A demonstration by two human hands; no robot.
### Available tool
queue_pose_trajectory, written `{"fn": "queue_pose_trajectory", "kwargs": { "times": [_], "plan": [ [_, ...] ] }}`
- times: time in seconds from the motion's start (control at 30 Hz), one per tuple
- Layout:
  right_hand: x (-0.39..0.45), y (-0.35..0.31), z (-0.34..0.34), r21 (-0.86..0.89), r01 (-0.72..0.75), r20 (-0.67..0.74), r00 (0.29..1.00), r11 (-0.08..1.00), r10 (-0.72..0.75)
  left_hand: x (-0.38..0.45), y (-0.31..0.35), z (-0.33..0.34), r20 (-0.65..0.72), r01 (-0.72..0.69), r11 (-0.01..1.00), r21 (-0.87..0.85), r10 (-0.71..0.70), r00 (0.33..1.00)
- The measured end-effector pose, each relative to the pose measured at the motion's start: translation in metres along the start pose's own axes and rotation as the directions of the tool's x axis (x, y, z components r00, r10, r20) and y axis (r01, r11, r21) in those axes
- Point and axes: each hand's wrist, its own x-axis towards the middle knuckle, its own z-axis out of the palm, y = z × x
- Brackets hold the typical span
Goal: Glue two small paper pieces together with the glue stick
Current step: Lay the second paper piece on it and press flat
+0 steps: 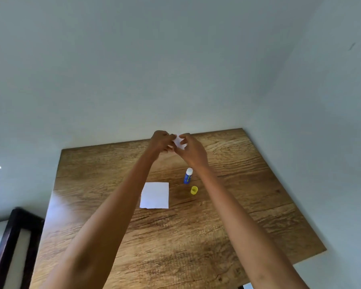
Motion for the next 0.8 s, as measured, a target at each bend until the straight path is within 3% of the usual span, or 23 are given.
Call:
{"fn": "queue_pose_trajectory", "kwargs": {
  "times": [0.17,0.3,0.33,0.4,0.5,0.57,0.67,0.8],
  "plan": [
    [-0.016,-0.045,0.01,0.019,0.067,-0.122,0.99,0.998,-0.064,-0.032,0.012,-0.036,-0.057,-0.1,0.994,-0.043,0.097,0.994],
    [-0.03,-0.064,0.021,0.137,-0.005,-0.189,0.982,0.99,0.031,-0.055,-0.006,-0.058,-0.166,-0.155,0.981,-0.121,0.134,0.977],
    [-0.035,-0.065,0.024,0.185,-0.035,-0.202,0.977,0.982,0.072,-0.061,-0.019,-0.063,-0.202,-0.187,0.982,-0.024,0.179,0.963],
    [-0.047,-0.063,0.03,0.272,-0.095,-0.219,0.963,0.957,0.158,-0.073,-0.053,-0.069,-0.209,-0.21,0.922,0.326,0.287,0.935],
    [-0.07,-0.053,0.037,0.438,-0.166,-0.202,0.939,0.883,0.277,-0.091,-0.11,-0.067,-0.038,-0.204,0.732,0.65,0.299,0.953],
    [-0.087,-0.044,0.041,0.504,-0.205,-0.181,0.925,0.839,0.335,-0.099,-0.137,-0.062,0.059,-0.202,0.637,0.744,0.238,0.969],
    [-0.109,-0.031,0.045,0.562,-0.238,-0.134,0.919,0.792,0.37,-0.105,-0.16,-0.053,0.14,-0.219,0.574,0.789,0.18,0.974],
    [-0.129,-0.017,0.048,0.605,-0.264,-0.104,0.909,0.751,0.403,-0.112,-0.17,-0.049,0.102,-0.214,0.565,0.797,0.223,0.97]
  ]
}}
